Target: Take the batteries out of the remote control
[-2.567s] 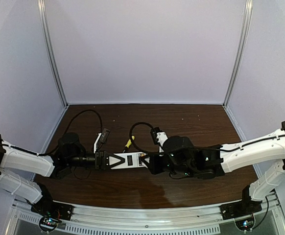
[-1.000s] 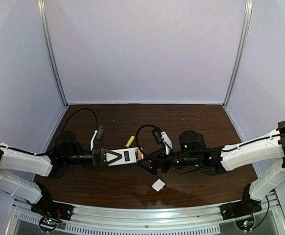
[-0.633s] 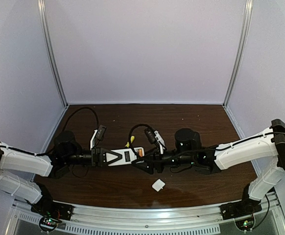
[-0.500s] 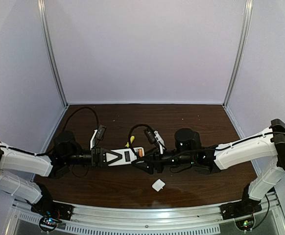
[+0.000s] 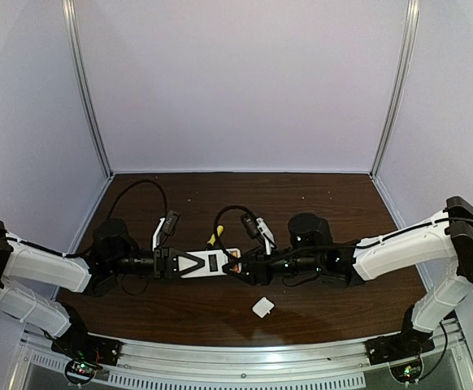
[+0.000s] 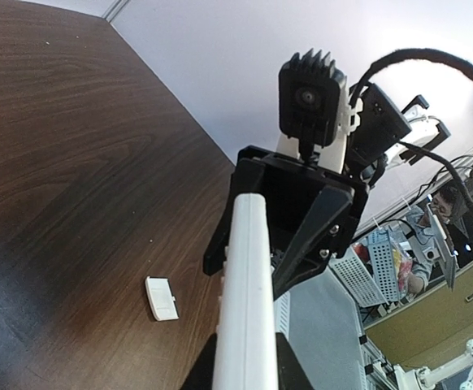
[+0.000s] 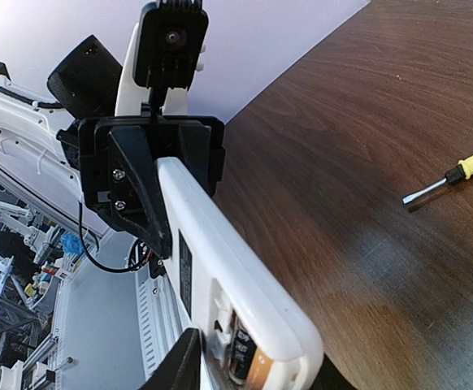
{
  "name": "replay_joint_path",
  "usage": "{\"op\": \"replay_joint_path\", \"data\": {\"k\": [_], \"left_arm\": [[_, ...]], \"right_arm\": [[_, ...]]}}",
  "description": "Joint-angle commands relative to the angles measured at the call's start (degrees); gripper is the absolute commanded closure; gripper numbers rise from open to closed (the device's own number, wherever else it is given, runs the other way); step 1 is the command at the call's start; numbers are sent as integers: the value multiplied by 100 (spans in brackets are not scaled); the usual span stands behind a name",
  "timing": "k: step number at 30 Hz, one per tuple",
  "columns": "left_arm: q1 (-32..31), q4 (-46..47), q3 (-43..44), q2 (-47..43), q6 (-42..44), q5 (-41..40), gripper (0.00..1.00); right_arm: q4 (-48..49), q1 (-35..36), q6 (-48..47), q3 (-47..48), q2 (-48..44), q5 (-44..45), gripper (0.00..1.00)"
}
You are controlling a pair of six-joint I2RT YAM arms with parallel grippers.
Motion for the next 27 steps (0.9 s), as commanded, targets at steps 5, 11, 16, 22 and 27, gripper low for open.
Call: {"op": "replay_joint_path", "data": {"k": [5,11,16,22,27], "left_arm": [[-32,461,28,164,-101,121,100],[-32,540,17,208,-130,139,100],[-32,441,17,174,-81,60,100],[-32,219,5,12,35,-99,78],[-25,-250,-52,-327,248,-473,26]], "right_arm": [[515,27,76,255,236,-473,45],[573,28,111,376,387,-515,62],[561,28,138,397,396,-480,75],[510,29,240,346,364,-378,91],[374,30,351,225,237,-228,95]]}}
